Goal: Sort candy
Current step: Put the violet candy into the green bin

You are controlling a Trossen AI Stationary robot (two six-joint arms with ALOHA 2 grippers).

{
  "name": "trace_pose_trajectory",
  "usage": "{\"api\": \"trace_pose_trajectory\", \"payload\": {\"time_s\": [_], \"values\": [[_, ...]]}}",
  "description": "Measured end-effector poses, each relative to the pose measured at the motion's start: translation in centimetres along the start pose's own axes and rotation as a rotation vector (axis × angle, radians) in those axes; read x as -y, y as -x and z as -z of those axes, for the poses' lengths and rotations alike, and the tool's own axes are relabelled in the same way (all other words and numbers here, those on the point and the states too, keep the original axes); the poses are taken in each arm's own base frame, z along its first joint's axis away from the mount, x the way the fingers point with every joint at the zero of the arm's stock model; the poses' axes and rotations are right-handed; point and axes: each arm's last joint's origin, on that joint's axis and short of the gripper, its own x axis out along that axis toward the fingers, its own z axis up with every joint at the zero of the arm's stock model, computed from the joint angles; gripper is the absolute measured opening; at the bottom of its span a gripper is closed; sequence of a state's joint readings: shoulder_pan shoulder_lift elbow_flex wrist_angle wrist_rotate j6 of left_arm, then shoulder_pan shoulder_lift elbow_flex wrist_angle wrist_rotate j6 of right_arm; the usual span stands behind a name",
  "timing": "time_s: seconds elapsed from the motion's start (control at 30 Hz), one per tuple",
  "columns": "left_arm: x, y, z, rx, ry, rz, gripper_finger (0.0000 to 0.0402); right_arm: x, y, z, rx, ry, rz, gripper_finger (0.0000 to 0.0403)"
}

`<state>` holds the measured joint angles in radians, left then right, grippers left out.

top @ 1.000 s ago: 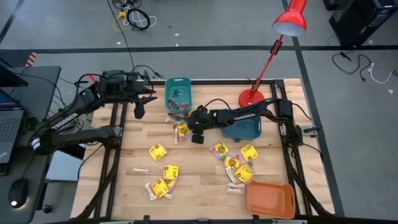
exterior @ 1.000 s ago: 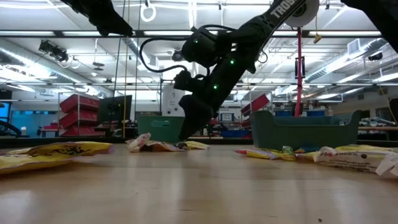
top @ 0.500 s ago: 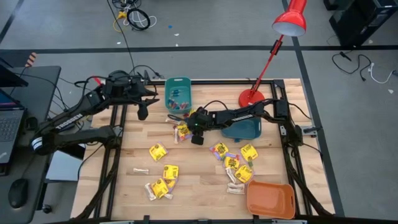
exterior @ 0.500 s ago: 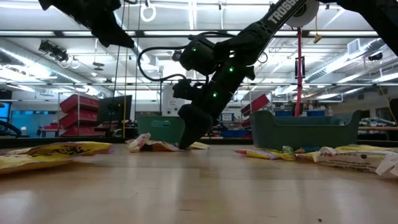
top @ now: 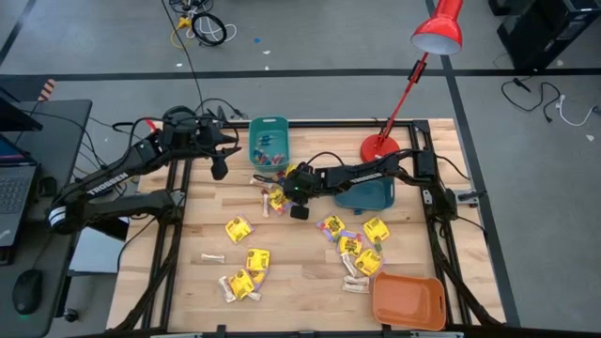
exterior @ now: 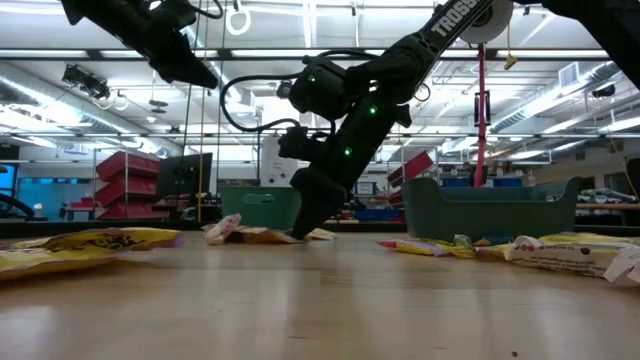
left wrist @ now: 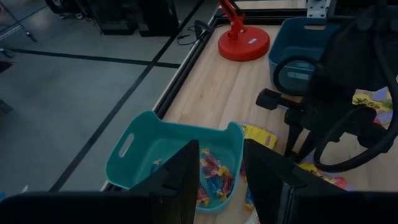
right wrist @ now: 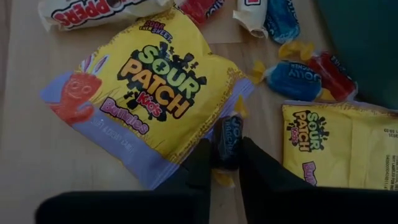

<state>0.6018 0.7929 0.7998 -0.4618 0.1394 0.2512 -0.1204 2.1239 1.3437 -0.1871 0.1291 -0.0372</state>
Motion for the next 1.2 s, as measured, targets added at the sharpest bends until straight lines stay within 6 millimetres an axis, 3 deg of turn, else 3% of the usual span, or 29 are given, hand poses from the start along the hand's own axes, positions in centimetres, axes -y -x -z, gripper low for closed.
{"api": "trace_pose_trajectory", "payload": {"time_s": [0.33, 0.73, 0.97, 1.2], "values": [[0.0, 0.0, 0.0, 0.0, -0.001, -0.001, 0.0127, 0.1, 0.3, -0.1, -0.001, 0.003, 0.0, 0.0061], [0.3, -0.5, 0.3, 0.002, -0.003, 0.096, 0.0127, 0.4, 2.6, -1.3, 0.053, 0.039, 0.02, 0.0053], [1.1, -2.6, 3.7, -0.007, -0.045, 0.186, 0.0127, 0.7, 4.7, -2.5, 0.129, 0.064, 0.027, 0.0053], [2.0, -4.6, 7.0, 0.169, -0.059, 0.27, 0.0127, 0.8, 6.1, -4.4, 0.308, 0.117, 0.016, 0.0053]]}}
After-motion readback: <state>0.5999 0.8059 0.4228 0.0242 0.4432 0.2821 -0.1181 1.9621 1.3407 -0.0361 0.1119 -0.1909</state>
